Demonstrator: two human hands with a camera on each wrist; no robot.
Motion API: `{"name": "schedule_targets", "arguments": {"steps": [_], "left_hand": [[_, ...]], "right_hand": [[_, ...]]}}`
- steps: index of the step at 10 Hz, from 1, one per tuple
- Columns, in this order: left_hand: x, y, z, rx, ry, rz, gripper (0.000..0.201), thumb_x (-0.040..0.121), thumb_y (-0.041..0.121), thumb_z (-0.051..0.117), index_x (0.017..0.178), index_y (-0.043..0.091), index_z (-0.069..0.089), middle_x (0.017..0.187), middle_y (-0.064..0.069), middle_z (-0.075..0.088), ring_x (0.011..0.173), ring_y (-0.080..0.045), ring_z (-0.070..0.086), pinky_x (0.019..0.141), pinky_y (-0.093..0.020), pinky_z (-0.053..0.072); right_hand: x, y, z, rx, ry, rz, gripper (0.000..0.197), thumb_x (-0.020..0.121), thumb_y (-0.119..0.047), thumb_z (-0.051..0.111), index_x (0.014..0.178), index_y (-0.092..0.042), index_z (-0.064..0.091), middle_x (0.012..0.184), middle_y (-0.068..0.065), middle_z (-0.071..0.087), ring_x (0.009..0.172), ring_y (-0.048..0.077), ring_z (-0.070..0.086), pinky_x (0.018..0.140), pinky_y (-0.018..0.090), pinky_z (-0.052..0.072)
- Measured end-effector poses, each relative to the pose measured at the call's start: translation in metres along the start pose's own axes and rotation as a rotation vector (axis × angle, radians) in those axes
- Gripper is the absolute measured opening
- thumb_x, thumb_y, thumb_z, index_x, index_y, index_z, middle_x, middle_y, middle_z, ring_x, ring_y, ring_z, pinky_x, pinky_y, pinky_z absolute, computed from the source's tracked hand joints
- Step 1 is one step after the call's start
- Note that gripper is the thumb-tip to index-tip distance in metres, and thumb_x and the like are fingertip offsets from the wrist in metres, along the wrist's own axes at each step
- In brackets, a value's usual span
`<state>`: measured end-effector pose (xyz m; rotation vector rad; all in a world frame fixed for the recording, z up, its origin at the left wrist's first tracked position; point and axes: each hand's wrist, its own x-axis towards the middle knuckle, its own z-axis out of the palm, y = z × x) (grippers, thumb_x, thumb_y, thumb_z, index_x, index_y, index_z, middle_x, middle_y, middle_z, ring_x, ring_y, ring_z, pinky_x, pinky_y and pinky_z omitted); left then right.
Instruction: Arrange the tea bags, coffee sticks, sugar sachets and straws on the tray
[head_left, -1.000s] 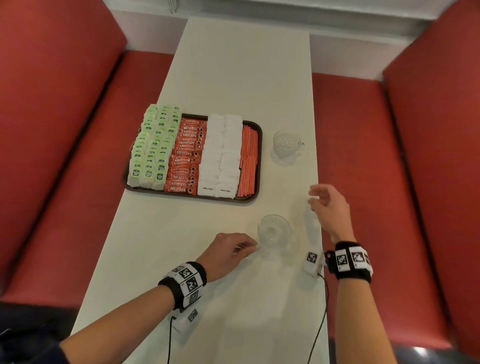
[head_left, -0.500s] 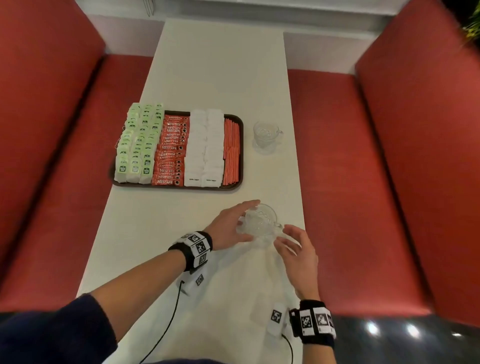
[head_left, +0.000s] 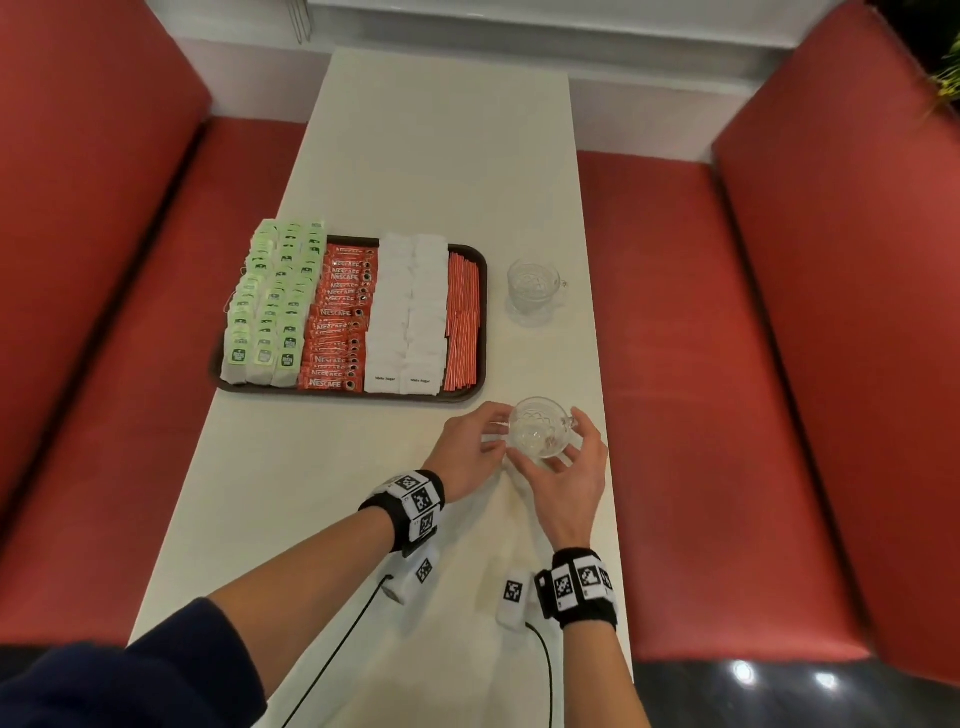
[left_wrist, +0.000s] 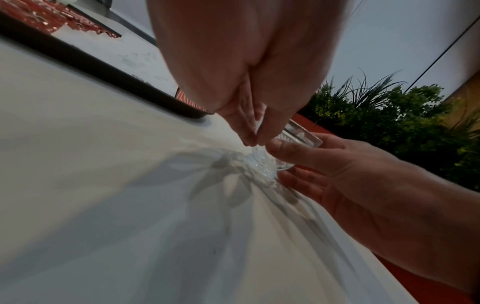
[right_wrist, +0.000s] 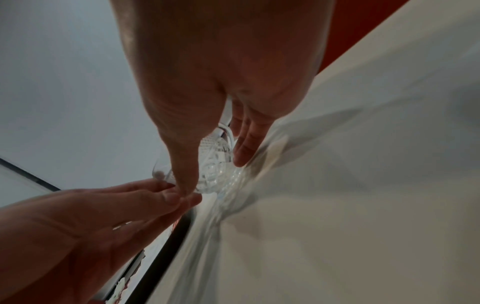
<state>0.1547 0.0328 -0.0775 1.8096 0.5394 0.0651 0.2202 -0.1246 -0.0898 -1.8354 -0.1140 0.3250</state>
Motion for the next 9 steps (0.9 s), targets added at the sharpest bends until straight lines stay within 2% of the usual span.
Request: {"name": "schedule_targets", "arguments": {"steps": [1,2,3,4,5,7,8,9], "left_hand": [[0.007,0.000,-0.004,0.041,-0.035,-0.009,0.057,0.098,-0.006,0.063,0.150,0.018,0.058,0.131,0.002,0.069,0.125,-0.011,0.066,0.103,-0.018,0.054],[0.003,-0.009,-0.014,0.135,-0.050,-0.022,0.061,0.100,0.001,0.066,0.156,0.017,0.051,0.145,-0.003,0.065,0.134,-0.012,0.061,0.116,-0.029,0.049],[-0.007,-0.016,-0.029,0.242,-0.019,0.000,0.057,0.102,0.008,0.065,0.157,0.019,0.051,0.149,-0.002,0.062,0.137,-0.013,0.058,0.119,-0.036,0.046],[-0.020,-0.022,-0.042,0.343,0.006,-0.001,0.054,0.105,0.012,0.061,0.156,0.022,0.050,0.152,-0.002,0.060,0.138,-0.020,0.056,0.119,-0.038,0.043],[-0.033,-0.028,-0.050,0.423,-0.004,0.002,0.053,0.106,0.011,0.056,0.157,0.023,0.049,0.155,-0.002,0.057,0.141,-0.023,0.053,0.118,-0.039,0.041],[-0.045,-0.029,-0.054,0.496,-0.006,-0.016,0.052,0.108,0.013,0.052,0.158,0.024,0.048,0.156,0.000,0.054,0.143,-0.022,0.048,0.108,-0.024,0.034],[-0.048,-0.024,-0.056,0.509,-0.018,-0.026,0.053,0.108,0.015,0.052,0.159,0.025,0.046,0.157,0.000,0.054,0.143,-0.022,0.048,0.109,-0.025,0.034],[-0.051,-0.017,-0.065,0.513,-0.001,-0.036,0.052,0.108,0.016,0.053,0.159,0.025,0.045,0.155,0.000,0.055,0.140,-0.024,0.050,0.110,-0.030,0.037]], "right_hand": [[0.025,-0.003,0.013,-0.076,0.020,-0.053,0.091,0.068,-0.019,0.105,0.142,-0.037,0.054,0.141,-0.008,0.043,0.113,-0.008,0.062,0.087,0.020,0.062],[0.053,-0.008,0.024,-0.142,0.076,-0.076,0.090,0.067,-0.029,0.104,0.141,-0.036,0.052,0.138,-0.006,0.047,0.111,0.008,0.064,0.085,0.034,0.066],[0.080,-0.013,0.036,-0.162,0.100,-0.085,0.091,0.066,-0.033,0.103,0.141,-0.030,0.052,0.133,-0.004,0.049,0.110,0.019,0.062,0.089,0.038,0.064],[0.103,-0.023,0.049,-0.196,0.107,-0.101,0.089,0.067,-0.033,0.102,0.141,-0.024,0.052,0.131,-0.001,0.047,0.107,0.021,0.059,0.093,0.034,0.058],[0.120,-0.029,0.060,-0.214,0.103,-0.094,0.087,0.067,-0.035,0.101,0.137,-0.025,0.051,0.133,0.004,0.048,0.108,0.026,0.060,0.096,0.037,0.057],[0.134,-0.035,0.067,-0.255,0.088,-0.088,0.088,0.066,-0.037,0.100,0.137,-0.025,0.050,0.134,0.006,0.048,0.112,0.027,0.058,0.100,0.044,0.056],[0.128,-0.043,0.064,-0.280,0.063,-0.073,0.096,0.066,-0.036,0.102,0.143,-0.027,0.045,0.137,0.007,0.049,0.113,0.030,0.060,0.102,0.047,0.055],[0.119,-0.047,0.058,-0.218,0.065,-0.013,0.113,0.068,-0.029,0.104,0.158,-0.026,0.035,0.150,0.013,0.046,0.117,0.032,0.064,0.099,0.037,0.052]]}}
